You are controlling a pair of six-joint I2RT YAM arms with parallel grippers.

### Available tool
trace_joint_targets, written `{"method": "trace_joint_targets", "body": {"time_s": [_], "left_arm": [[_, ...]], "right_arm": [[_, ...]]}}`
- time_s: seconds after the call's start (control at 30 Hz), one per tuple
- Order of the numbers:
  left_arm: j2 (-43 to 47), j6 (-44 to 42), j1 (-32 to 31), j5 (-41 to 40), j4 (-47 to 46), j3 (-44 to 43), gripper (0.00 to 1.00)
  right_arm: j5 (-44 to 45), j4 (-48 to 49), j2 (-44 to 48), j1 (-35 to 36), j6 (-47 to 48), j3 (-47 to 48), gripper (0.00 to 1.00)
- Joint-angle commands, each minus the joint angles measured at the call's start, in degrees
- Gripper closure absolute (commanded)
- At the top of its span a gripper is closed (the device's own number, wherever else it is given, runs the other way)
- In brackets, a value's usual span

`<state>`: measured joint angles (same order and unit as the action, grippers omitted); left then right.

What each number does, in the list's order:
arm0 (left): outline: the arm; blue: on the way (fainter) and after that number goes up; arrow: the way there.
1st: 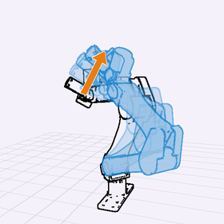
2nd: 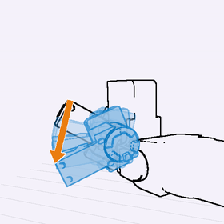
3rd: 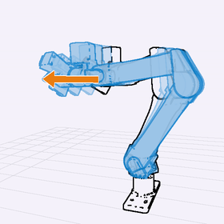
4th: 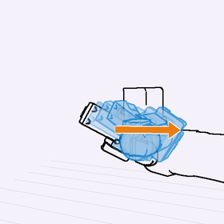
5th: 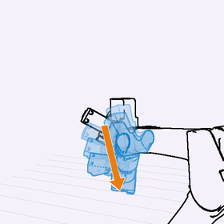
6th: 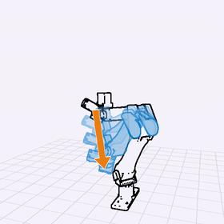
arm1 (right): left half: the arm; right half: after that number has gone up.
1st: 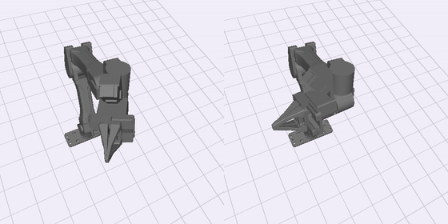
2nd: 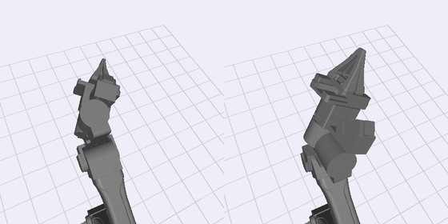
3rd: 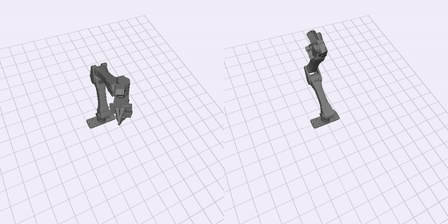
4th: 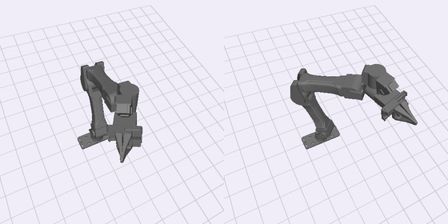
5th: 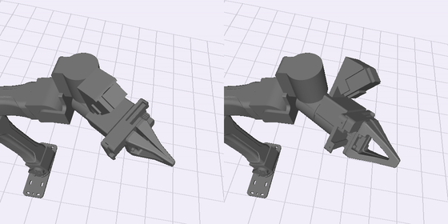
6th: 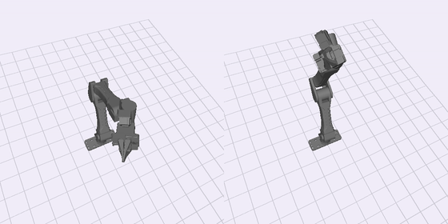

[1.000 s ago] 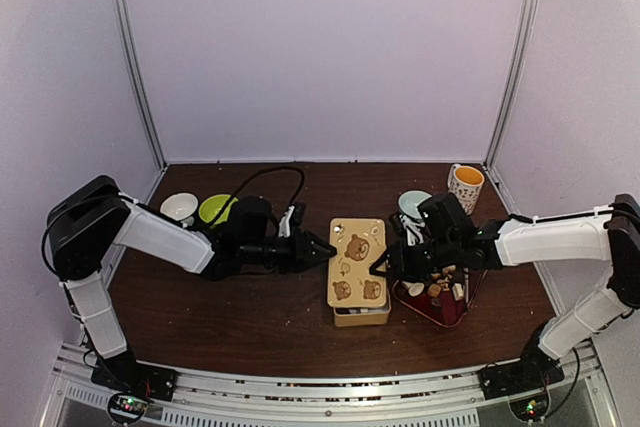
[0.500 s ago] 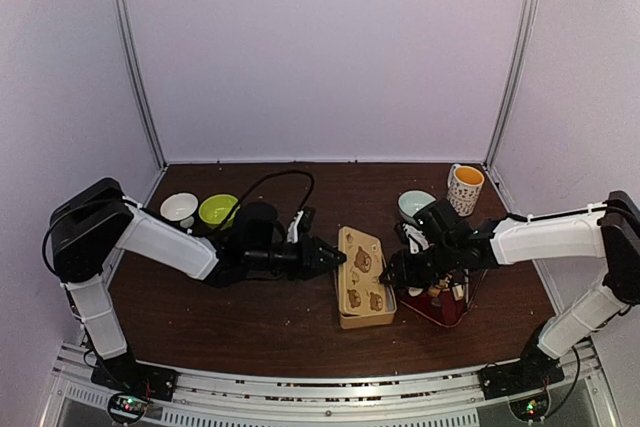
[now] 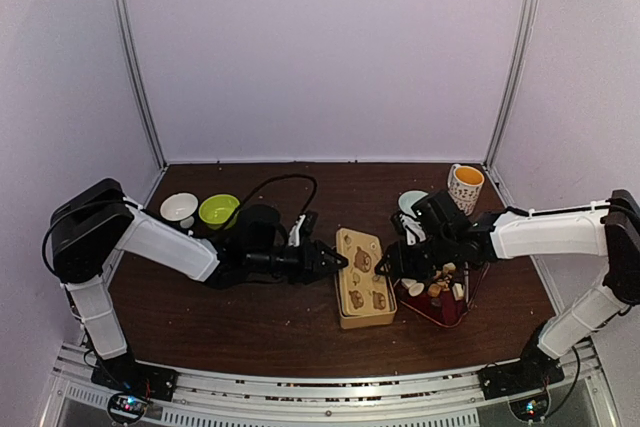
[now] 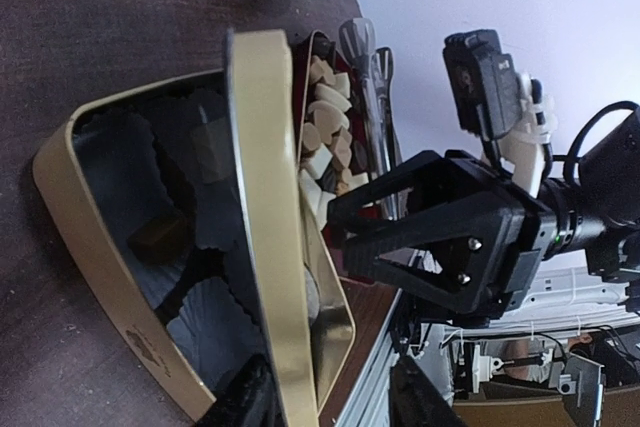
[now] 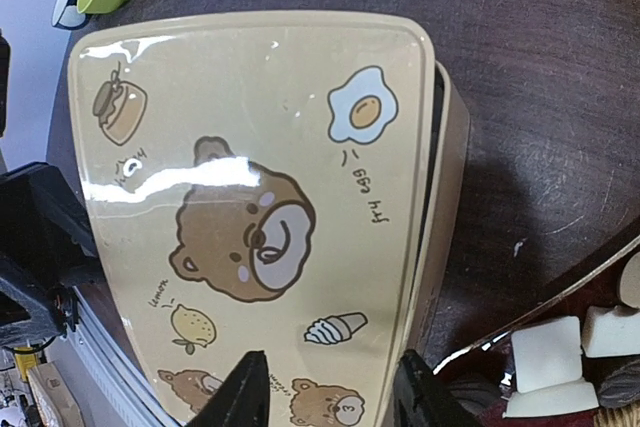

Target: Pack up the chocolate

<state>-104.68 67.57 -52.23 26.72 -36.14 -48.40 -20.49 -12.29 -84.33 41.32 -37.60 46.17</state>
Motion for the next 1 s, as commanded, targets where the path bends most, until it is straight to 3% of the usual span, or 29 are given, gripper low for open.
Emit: {"method": "trace_joint_targets", "body": {"time_s": [0.0,0.57,0.97], "left_arm": [[0.0,-1.3,0.0,-1.0,2.2,-1.0,0.6],[-0.3,-13.4,0.0,-12.3,32.2,-11.0,0.62],[-0.4,-13.3,0.0,-11.0,27.8,-10.4,0.61]], "right_arm": [[0.4,-0.7,0.9,-0.2,0.6,1.5,0.58],[0.2,0.0,0.9,-0.2,0.3,1.7,0.58],[1.8,-1.5,0.9,-0.3,1.0,3.2,0.58]]}}
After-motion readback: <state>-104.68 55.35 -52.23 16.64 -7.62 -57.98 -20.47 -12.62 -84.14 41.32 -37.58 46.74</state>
